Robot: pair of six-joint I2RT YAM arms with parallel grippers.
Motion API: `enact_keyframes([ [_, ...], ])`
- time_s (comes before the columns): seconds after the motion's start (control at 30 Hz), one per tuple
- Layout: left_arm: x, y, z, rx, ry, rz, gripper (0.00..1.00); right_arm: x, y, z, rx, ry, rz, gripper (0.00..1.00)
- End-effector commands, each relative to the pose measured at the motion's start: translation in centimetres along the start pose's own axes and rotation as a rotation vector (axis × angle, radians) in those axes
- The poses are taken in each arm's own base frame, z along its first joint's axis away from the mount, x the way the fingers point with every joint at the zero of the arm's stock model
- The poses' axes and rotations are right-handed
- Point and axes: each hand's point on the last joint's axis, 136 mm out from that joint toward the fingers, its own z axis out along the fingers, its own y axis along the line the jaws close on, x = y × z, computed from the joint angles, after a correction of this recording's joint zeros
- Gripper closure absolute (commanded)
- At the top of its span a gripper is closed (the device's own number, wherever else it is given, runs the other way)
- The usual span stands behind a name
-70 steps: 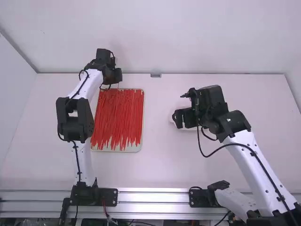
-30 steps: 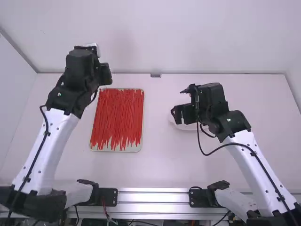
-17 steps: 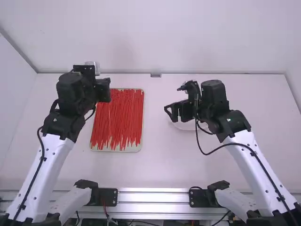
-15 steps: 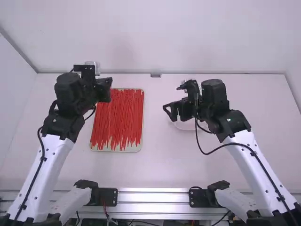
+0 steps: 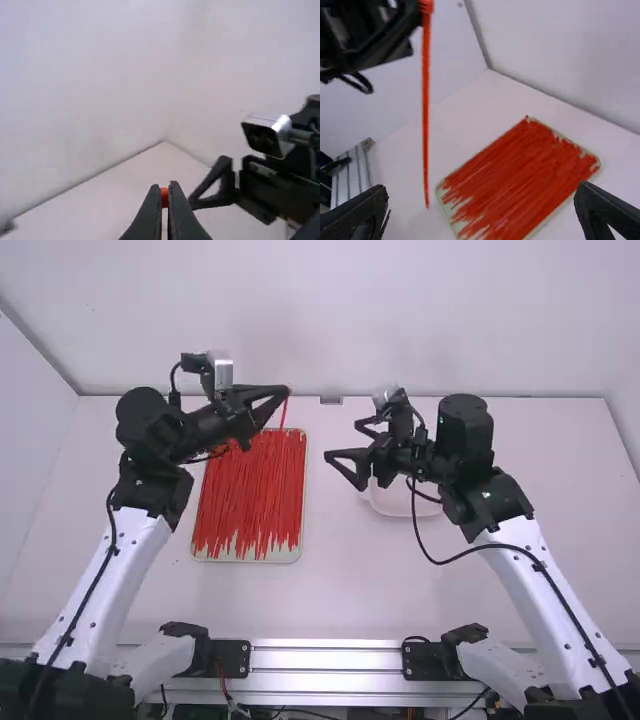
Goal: Fasten the cable tie
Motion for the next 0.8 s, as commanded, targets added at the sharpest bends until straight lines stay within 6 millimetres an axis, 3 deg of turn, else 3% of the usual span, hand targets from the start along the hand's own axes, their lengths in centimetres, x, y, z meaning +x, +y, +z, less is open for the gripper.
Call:
enact_keyframes([
  [0.0, 0.4, -2.2, 0.5, 0.129, 0.029, -0.098, 0.98, -1.3, 1.7, -0.1, -0.094, -0.029, -0.042, 0.01],
  [0.37, -2.1, -6.2, 2.0, 0.308, -0.073, -0.129, 0.98, -3.4, 4.3, -0.7, -0.231, -0.112, -0.155, 0.02],
  [0.77, -3.2, -7.2, 2.6, 0.4, -0.145, -0.168, 0.98, -4.8, 7.1, -0.7, -0.333, -0.172, -0.263, 0.15],
])
